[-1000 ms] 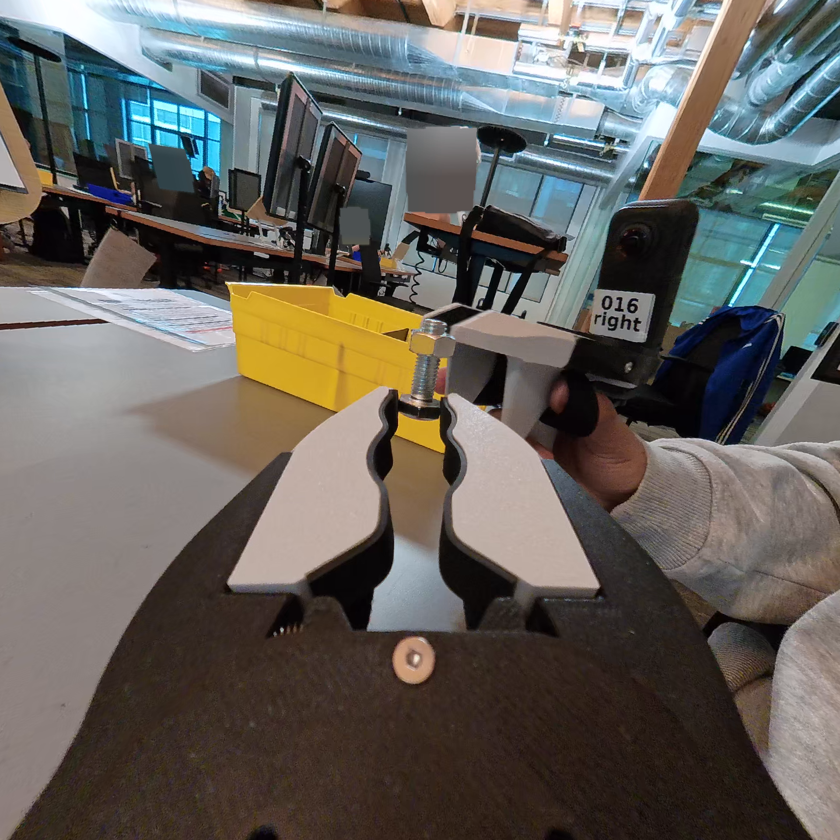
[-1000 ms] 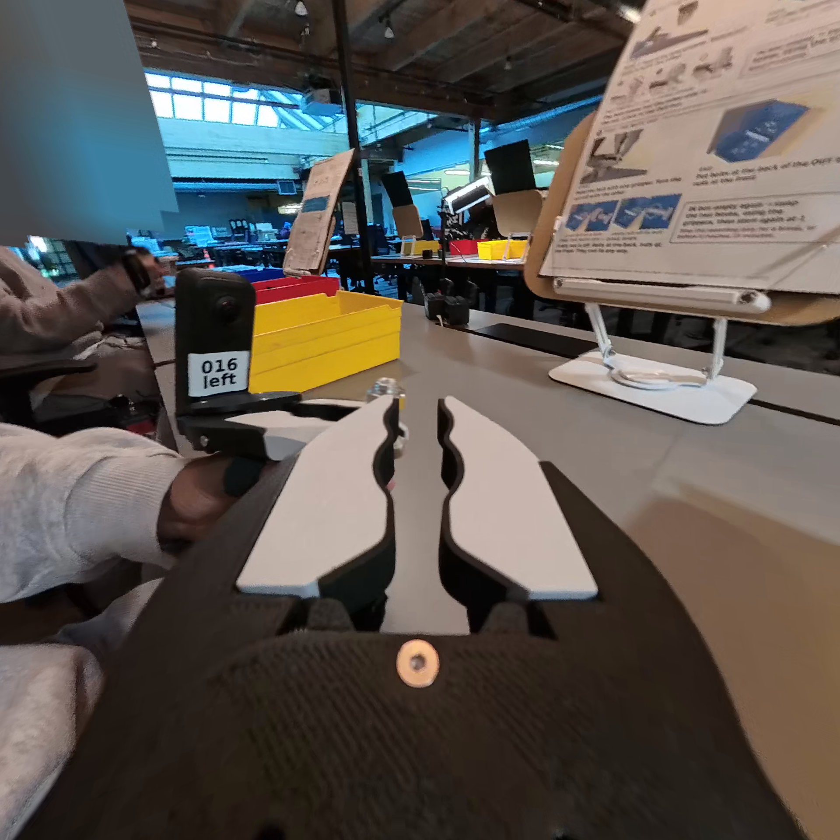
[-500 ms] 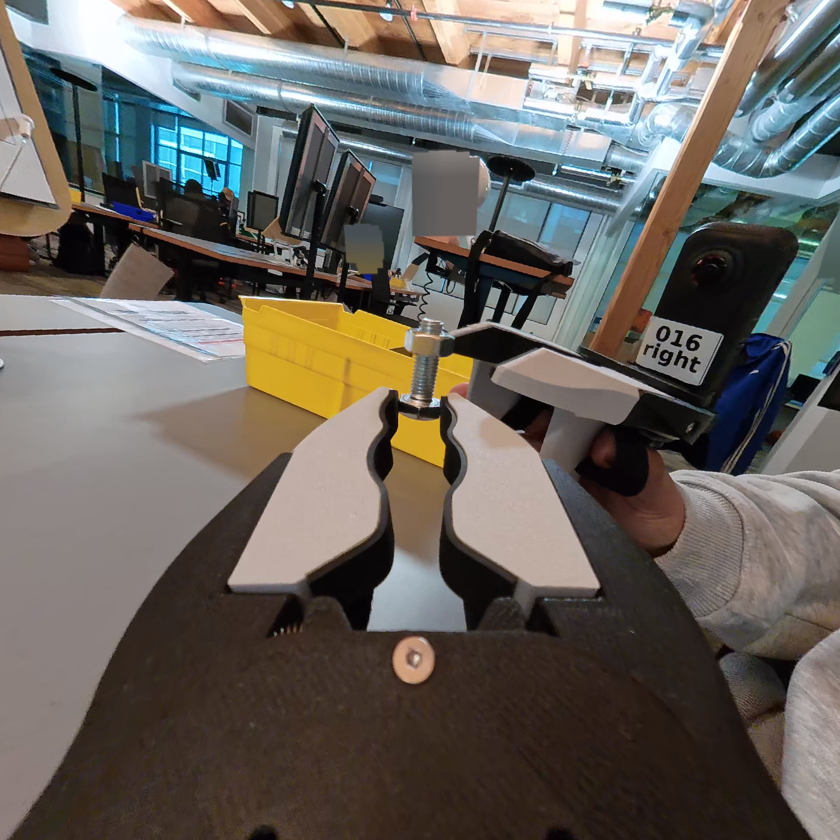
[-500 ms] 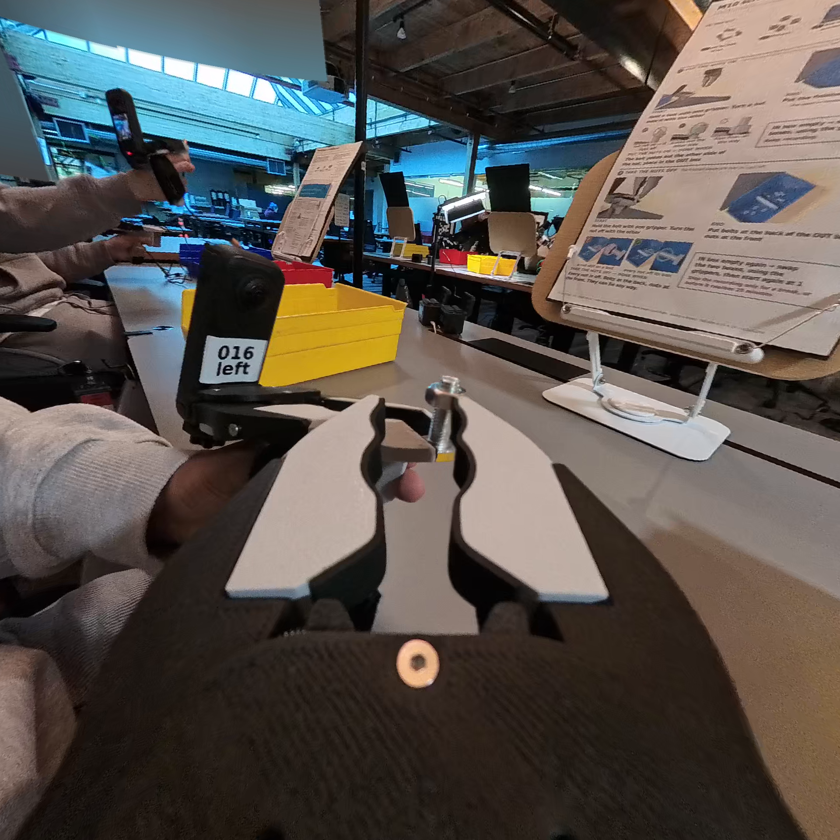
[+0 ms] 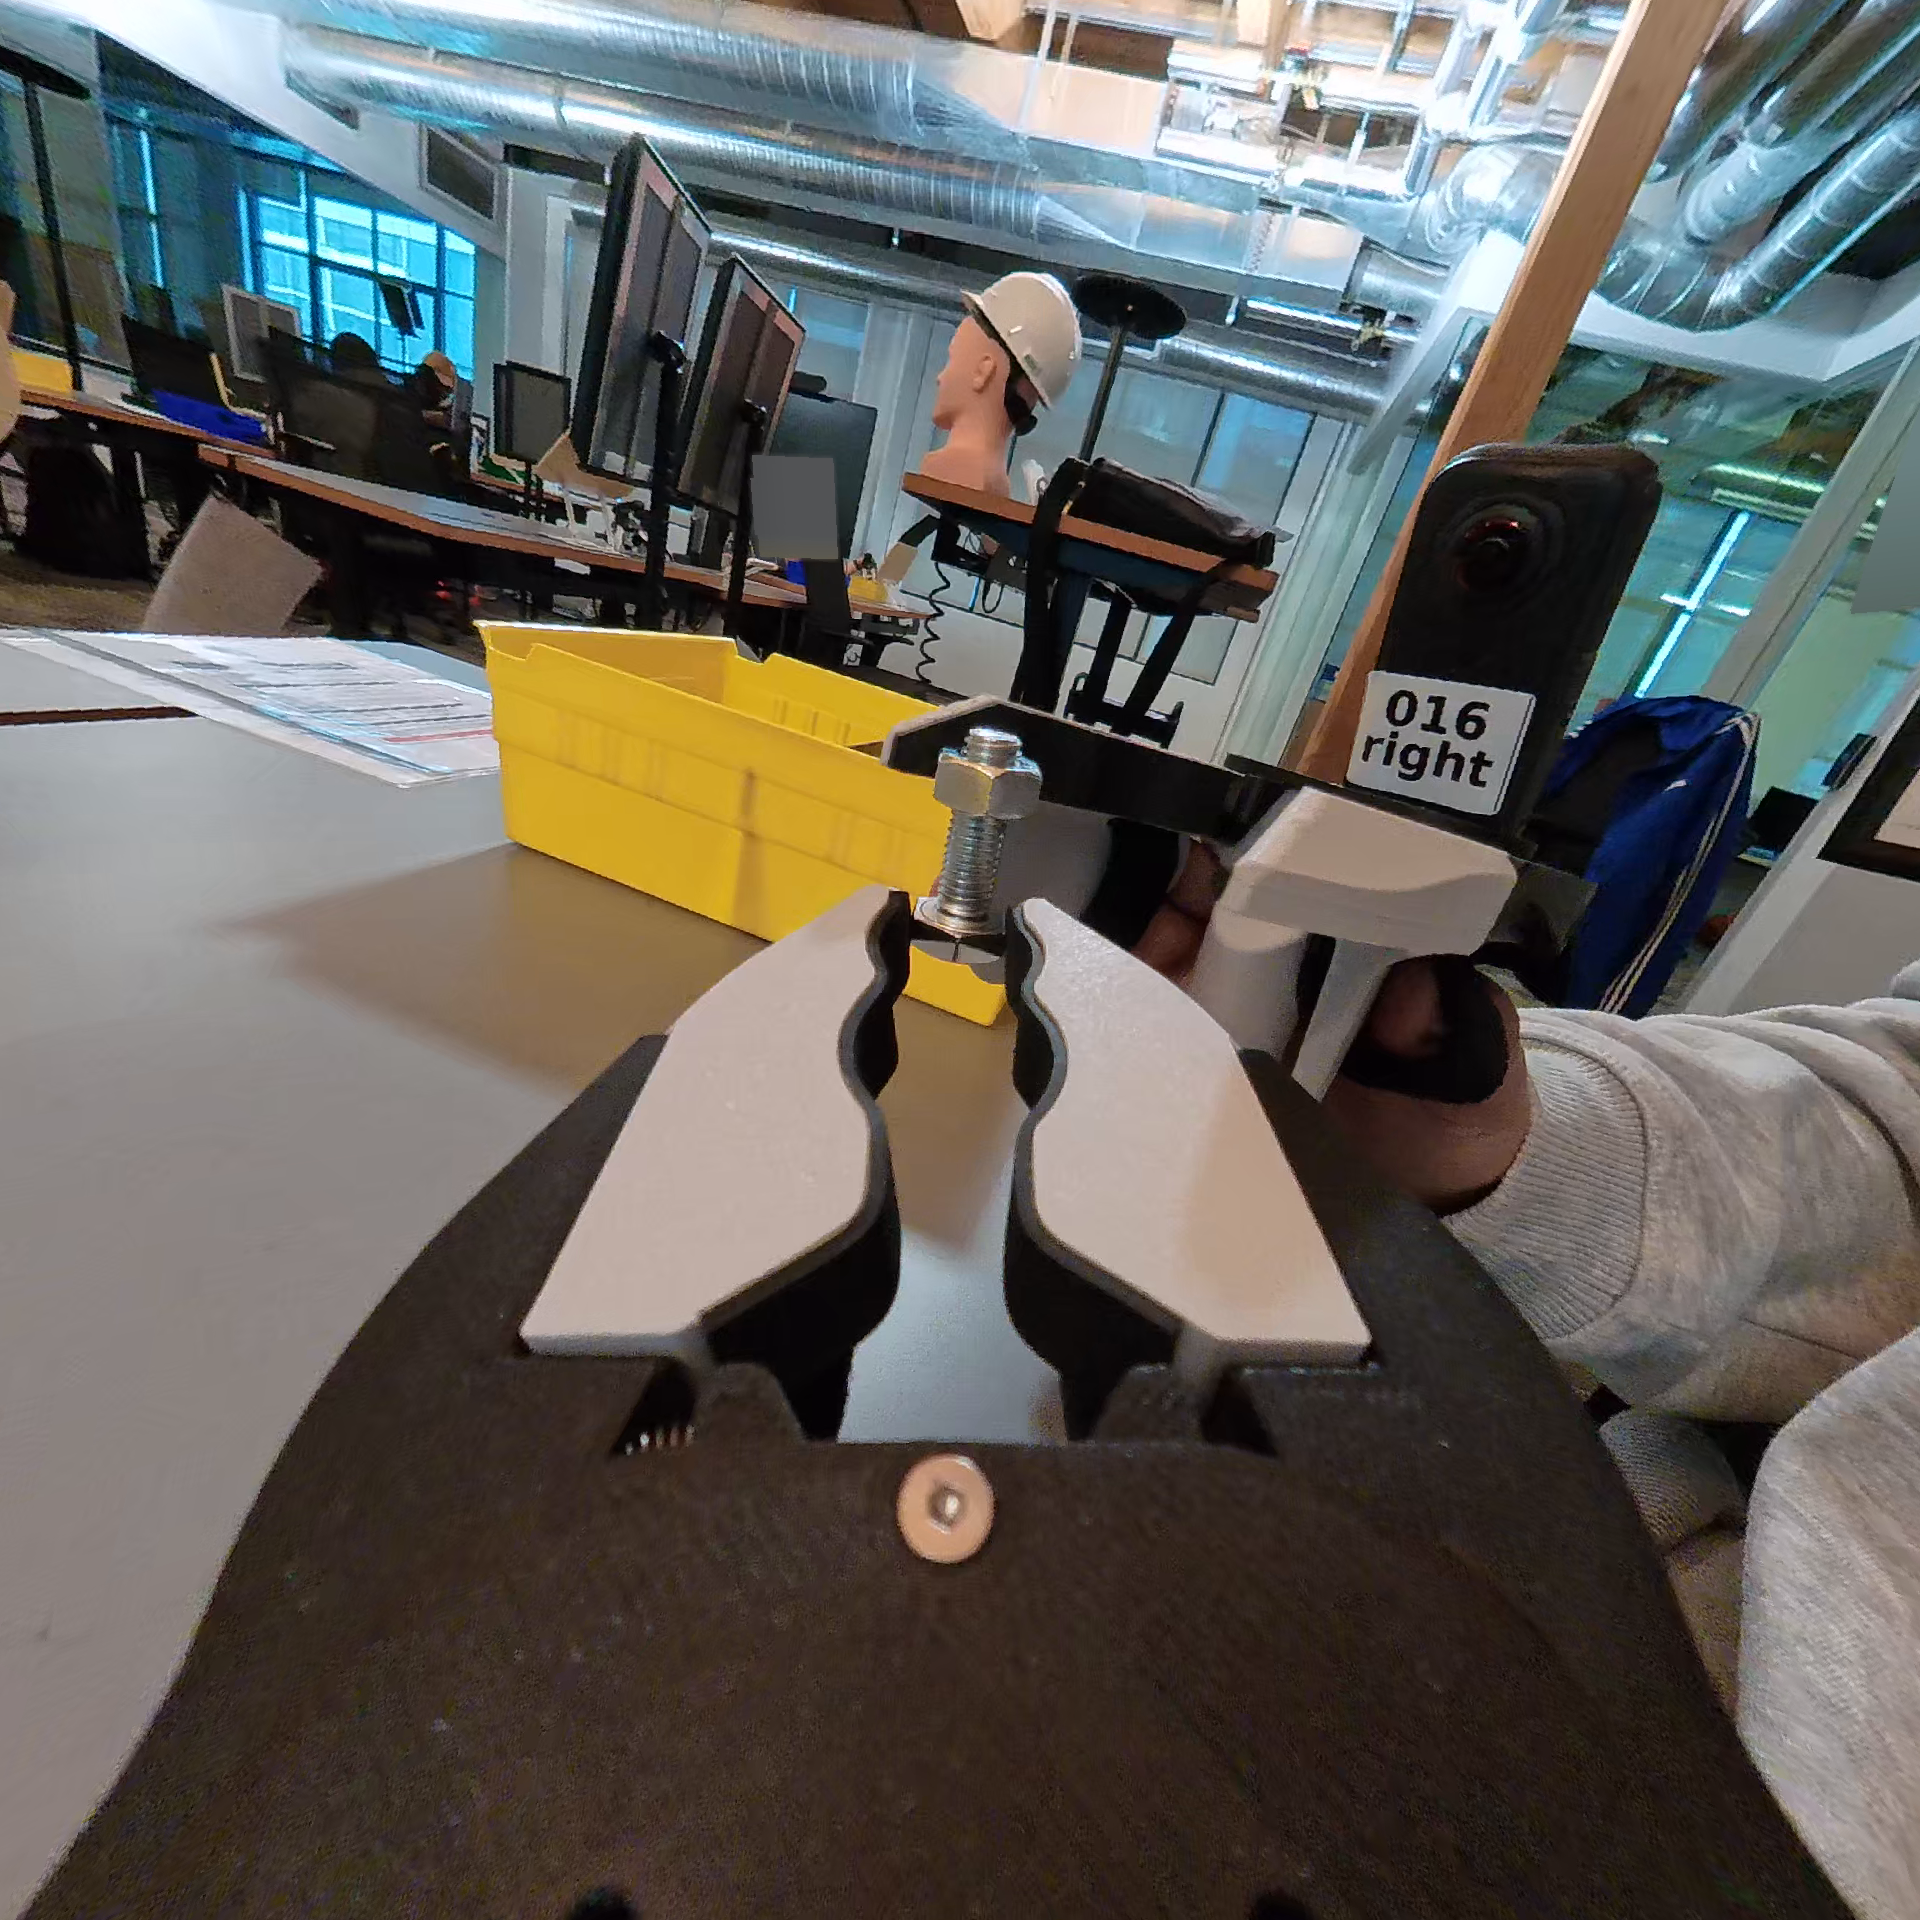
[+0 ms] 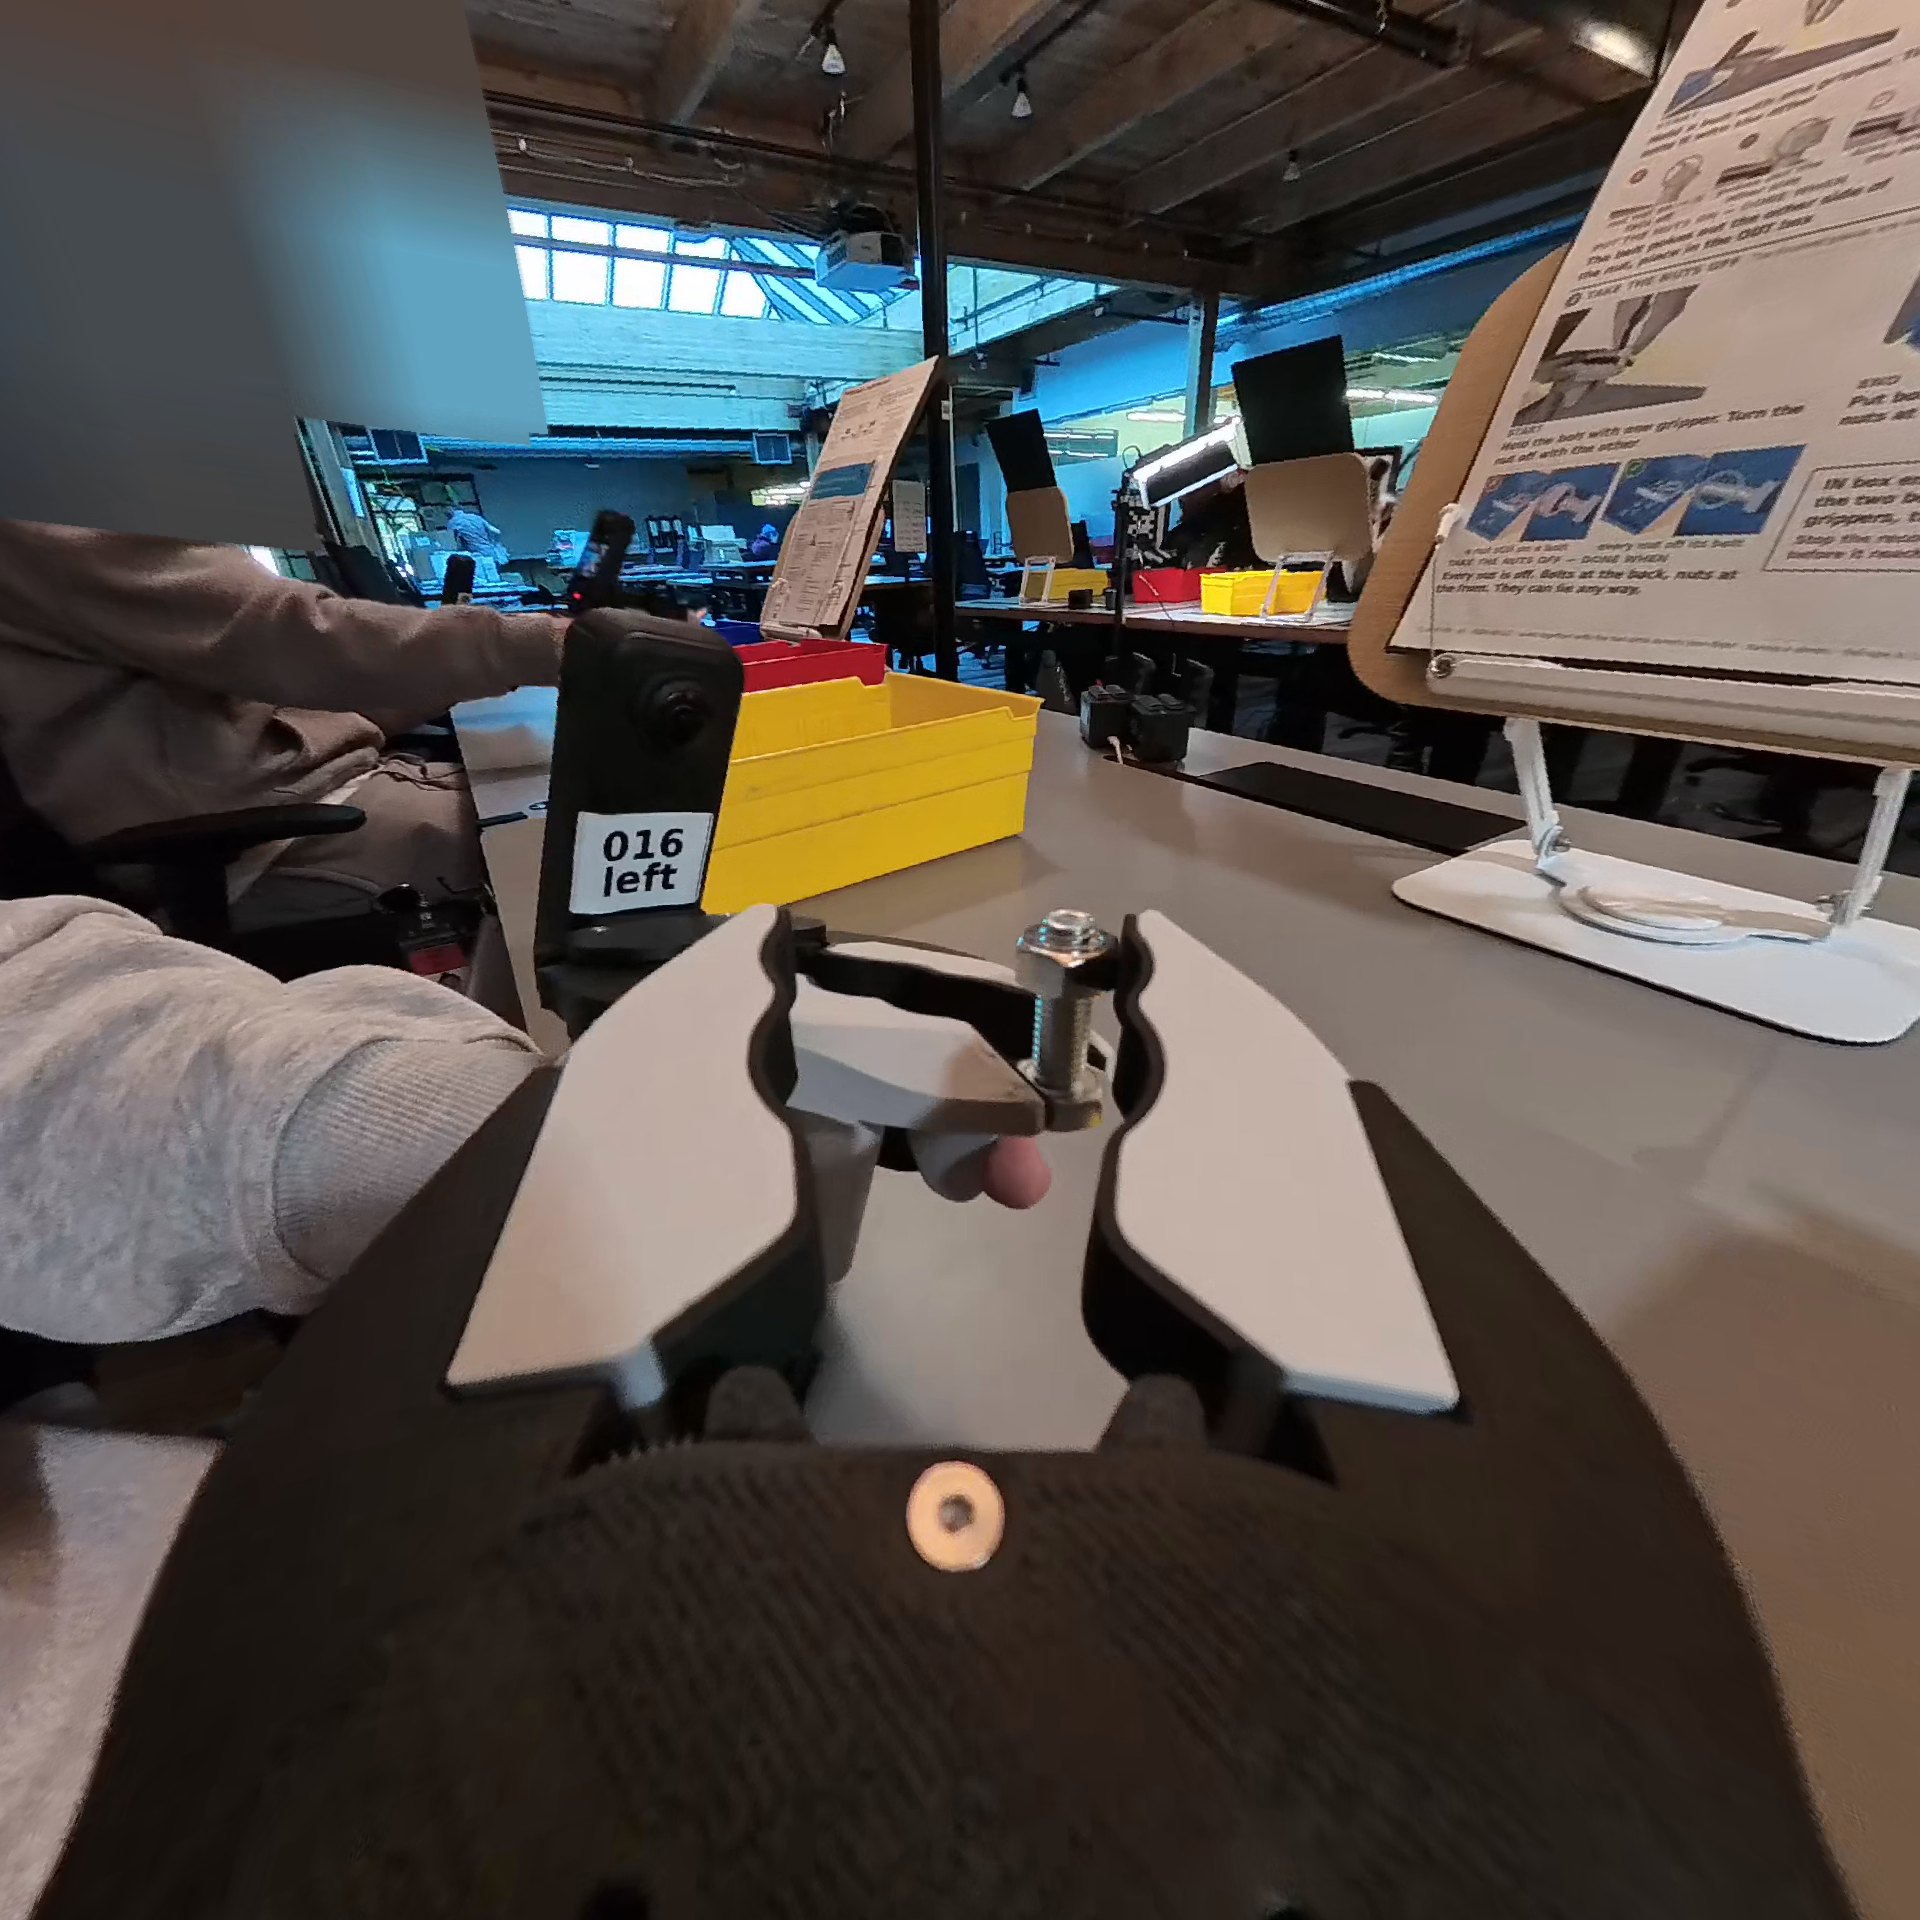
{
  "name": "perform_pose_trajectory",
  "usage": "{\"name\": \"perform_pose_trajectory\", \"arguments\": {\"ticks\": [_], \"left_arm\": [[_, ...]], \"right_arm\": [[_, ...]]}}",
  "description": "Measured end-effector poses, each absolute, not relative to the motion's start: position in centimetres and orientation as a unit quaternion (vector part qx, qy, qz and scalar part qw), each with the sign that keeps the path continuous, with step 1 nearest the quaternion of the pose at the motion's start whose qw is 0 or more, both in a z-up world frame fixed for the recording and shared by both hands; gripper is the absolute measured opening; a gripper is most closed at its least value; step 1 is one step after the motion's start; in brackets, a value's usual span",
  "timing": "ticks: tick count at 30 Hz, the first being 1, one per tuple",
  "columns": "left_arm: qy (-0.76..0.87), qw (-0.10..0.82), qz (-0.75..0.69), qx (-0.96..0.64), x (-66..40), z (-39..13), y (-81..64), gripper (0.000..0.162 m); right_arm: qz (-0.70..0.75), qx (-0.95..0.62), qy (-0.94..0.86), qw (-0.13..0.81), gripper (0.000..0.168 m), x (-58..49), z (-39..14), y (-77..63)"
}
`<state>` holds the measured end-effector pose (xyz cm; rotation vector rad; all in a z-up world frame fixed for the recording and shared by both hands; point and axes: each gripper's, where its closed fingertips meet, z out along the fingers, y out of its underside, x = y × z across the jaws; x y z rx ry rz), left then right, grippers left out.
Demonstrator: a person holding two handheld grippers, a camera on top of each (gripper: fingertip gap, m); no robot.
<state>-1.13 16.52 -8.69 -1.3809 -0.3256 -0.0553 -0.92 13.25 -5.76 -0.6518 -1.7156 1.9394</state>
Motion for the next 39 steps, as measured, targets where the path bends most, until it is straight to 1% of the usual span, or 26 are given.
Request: {"name": "perform_pose_trajectory", "arguments": {"ticks": [10, 13, 15, 17, 19, 23, 25, 29, 30, 31, 32, 33, 35, 37, 38, 39], "left_arm": [[-0.144, 0.769, -0.036, -0.622, -0.8, -8.1, 16.4, 0.018], [-0.150, 0.770, -0.039, -0.619, -1.0, -8.1, 16.3, 0.018], [-0.153, 0.772, -0.041, -0.616, -1.1, -8.0, 16.2, 0.018], [-0.156, 0.773, -0.041, -0.614, -1.2, -8.0, 16.1, 0.018], [-0.156, 0.772, -0.041, -0.614, -1.2, -8.0, 16.1, 0.018], [-0.151, 0.770, -0.040, -0.619, -1.0, -8.1, 16.3, 0.018], [-0.147, 0.770, -0.037, -0.620, -0.9, -8.1, 16.3, 0.018], [-0.148, 0.771, -0.036, -0.618, -0.9, -8.0, 16.2, 0.018], [-0.150, 0.771, -0.035, -0.618, -1.1, -8.0, 16.2, 0.018], [-0.151, 0.771, -0.034, -0.618, -1.1, -8.0, 16.1, 0.018], [-0.151, 0.770, -0.032, -0.619, -1.1, -8.1, 16.1, 0.018], [-0.151, 0.767, -0.027, -0.623, -1.2, -8.2, 16.2, 0.018], [-0.146, 0.762, -0.020, -0.630, -1.1, -8.3, 16.3, 0.018], [-0.143, 0.758, -0.013, -0.637, -1.0, -8.5, 16.4, 0.018], [-0.141, 0.755, -0.009, -0.641, -0.9, -8.6, 16.5, 0.018], [-0.138, 0.753, -0.005, -0.643, -0.9, -8.6, 16.5, 0.018]], "right_arm": [[0.687, -0.261, -0.623, 0.269, 0.042, -2.0, -5.9, 15.2], [0.702, -0.261, -0.606, 0.268, 0.029, -1.9, -5.1, 16.0], [0.704, -0.264, -0.602, 0.269, 0.016, -1.9, -4.9, 16.5], [0.699, -0.267, -0.604, 0.276, 0.010, -2.0, -5.0, 16.7], [0.700, -0.256, -0.609, 0.272, 0.015, -1.7, -5.0, 16.3], [0.698, -0.240, -0.617, 0.273, 0.033, -1.3, -5.1, 15.1], [0.691, -0.242, -0.621, 0.278, 0.034, -1.4, -5.3, 15.0], [0.694, -0.259, -0.612, 0.277, 0.029, -1.8, -5.2, 16.0], [0.694, -0.267, -0.609, 0.277, 0.019, -1.8, -5.1, 16.4], [0.691, -0.273, -0.605, 0.287, 0.007, -1.9, -4.9, 16.9], [0.689, -0.271, -0.601, 0.301, 0.004, -1.8, -4.7, 17.2], [0.690, -0.261, -0.600, 0.309, 0.004, -1.6, -4.4, 17.2], [0.690, -0.246, -0.608, 0.307, 0.013, -1.2, -4.5, 16.4], [0.684, -0.246, -0.617, 0.302, 0.031, -1.4, -5.0, 15.6], [0.680, -0.250, -0.621, 0.300, 0.035, -1.5, -5.3, 15.4], [0.677, -0.252, -0.624, 0.299, 0.035, -1.6, -5.4, 15.3]]}}
